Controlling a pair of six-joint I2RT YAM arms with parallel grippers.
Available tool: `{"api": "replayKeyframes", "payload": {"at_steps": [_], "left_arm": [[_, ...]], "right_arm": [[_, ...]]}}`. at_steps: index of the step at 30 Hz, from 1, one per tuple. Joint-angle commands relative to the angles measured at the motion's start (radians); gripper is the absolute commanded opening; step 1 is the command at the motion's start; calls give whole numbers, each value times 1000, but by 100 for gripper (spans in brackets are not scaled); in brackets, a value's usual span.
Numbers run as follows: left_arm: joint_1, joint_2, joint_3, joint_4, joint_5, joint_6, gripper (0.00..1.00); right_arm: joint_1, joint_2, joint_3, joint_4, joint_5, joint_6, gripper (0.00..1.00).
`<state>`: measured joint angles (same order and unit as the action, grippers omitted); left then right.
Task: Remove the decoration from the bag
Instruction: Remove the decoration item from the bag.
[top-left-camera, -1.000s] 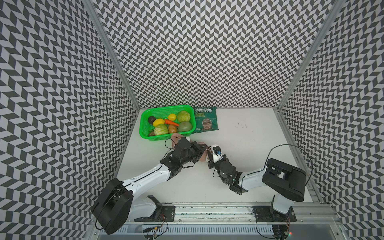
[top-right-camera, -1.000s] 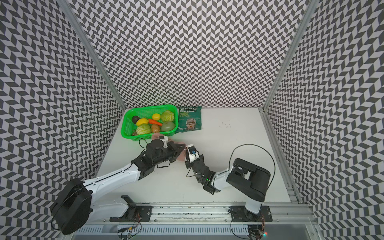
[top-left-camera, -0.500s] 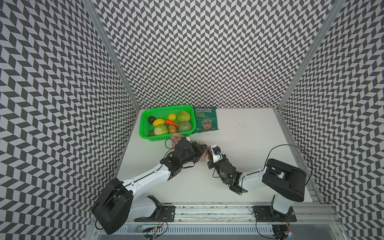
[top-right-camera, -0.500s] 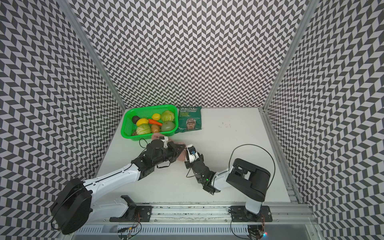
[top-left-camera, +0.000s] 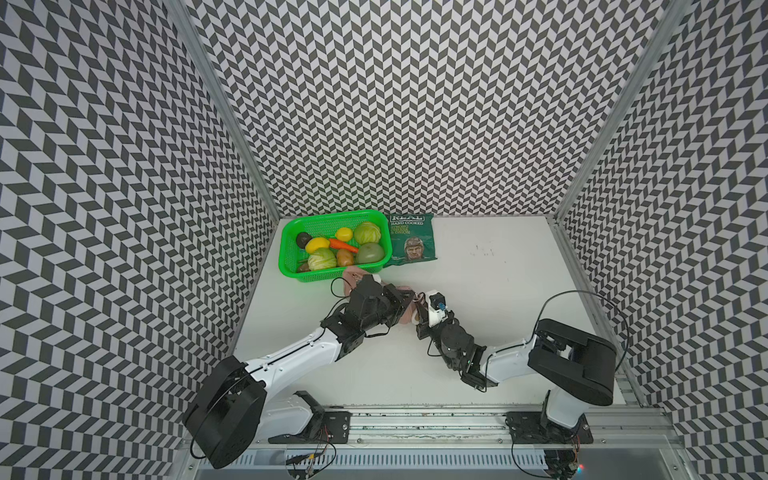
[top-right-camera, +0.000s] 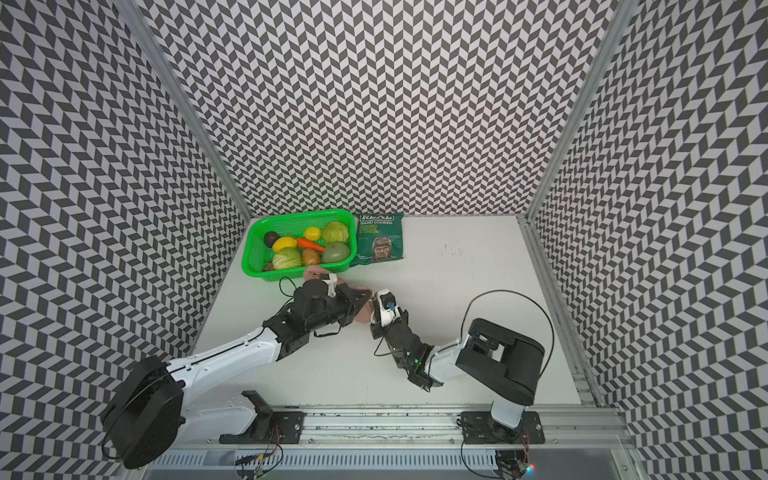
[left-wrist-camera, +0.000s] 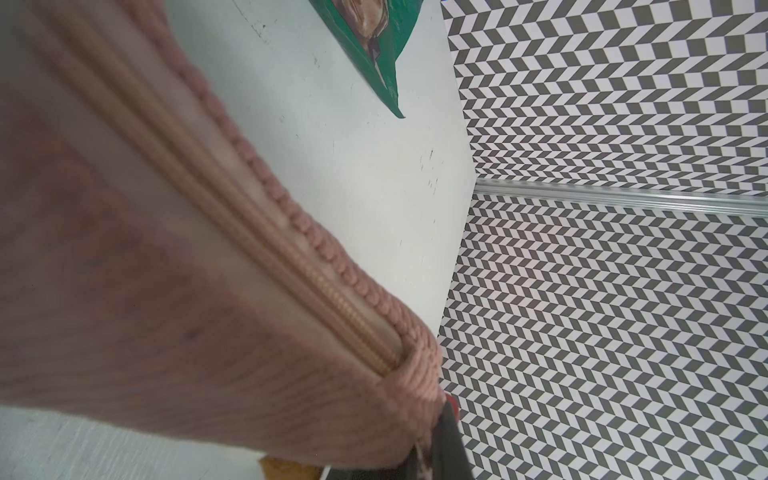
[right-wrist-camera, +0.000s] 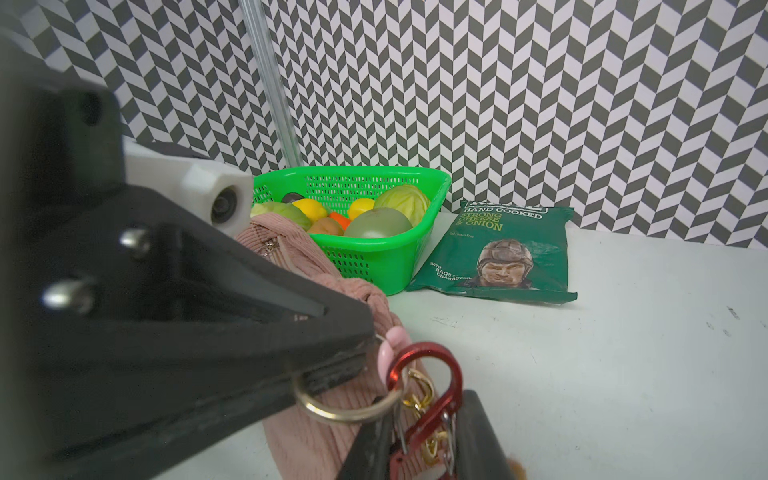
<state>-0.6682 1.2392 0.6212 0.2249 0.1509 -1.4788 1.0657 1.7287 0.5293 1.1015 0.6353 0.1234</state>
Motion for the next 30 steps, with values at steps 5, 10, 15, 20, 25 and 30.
{"api": "replayKeyframes", "payload": {"at_steps": [5,10,15,20,25,30], "left_arm": [[1,-31,27,16,-23,6,0],[1,-28,29,16,-22,6,0],[1,-29,25,16,-25,3,0],[1,-39,22,11,-35,2,0],[2,-51,19,7,-42,3,0],[2,-53,16,8,-49,-1,0]], "right_arm": [[-12,-31,-18,-12,57,152,4],[-13,-38,-13,-15,62,199,4],[-15,-43,1,-42,102,259,2],[-24,-52,-6,-82,159,309,2],[-46,-66,-27,-116,201,351,1],[-59,-70,-32,-124,198,369,0]]}}
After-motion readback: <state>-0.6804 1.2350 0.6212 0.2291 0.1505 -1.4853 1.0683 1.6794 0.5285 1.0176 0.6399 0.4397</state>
